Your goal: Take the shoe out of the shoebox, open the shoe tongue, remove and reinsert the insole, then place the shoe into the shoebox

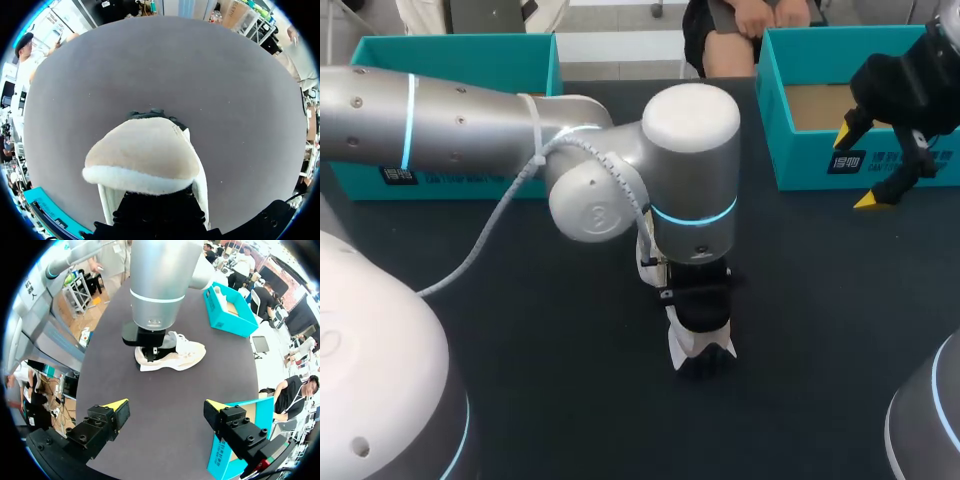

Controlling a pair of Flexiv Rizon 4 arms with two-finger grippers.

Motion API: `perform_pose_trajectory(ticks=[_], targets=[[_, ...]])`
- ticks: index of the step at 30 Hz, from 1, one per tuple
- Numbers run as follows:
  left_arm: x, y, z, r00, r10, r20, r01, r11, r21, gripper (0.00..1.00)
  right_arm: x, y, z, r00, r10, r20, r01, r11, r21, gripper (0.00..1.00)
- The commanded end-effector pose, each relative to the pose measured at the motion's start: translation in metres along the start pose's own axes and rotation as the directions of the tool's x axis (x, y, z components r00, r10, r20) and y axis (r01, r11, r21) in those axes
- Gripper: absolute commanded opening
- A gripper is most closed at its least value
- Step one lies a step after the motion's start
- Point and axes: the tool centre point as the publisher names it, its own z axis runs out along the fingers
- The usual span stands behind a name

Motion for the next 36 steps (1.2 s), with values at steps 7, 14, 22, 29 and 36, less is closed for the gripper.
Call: perform_pose_trajectory(ticks=[7,14,22,29,36], targets=[[0.004,0.000,-0.024,0.999,-0.017,0.048,0.019,0.999,-0.033,0.00,-0.002,0.001,0.001,1.000,0.001,-0.004,-0.001,1.000,0.003,1.00],[-0.008,0.010,-0.028,0.996,-0.019,0.087,0.020,1.000,-0.020,0.00,-0.002,0.001,0.001,1.000,0.001,-0.004,-0.001,1.000,0.003,1.00],[-0.022,0.000,-0.007,0.996,-0.019,0.082,0.019,1.000,-0.002,0.00,-0.002,0.001,0.001,1.000,0.001,-0.004,-0.001,1.000,0.003,1.00],[-0.017,-0.005,0.002,0.998,-0.035,0.050,0.035,0.999,0.000,0.00,-0.002,0.001,0.001,1.000,0.001,-0.004,-0.001,1.000,0.003,1.00],[-0.008,0.008,-0.026,0.995,-0.064,0.072,0.069,0.995,-0.065,0.00,-0.002,0.001,0.001,1.000,0.001,-0.004,-0.001,1.000,0.003,1.00]])
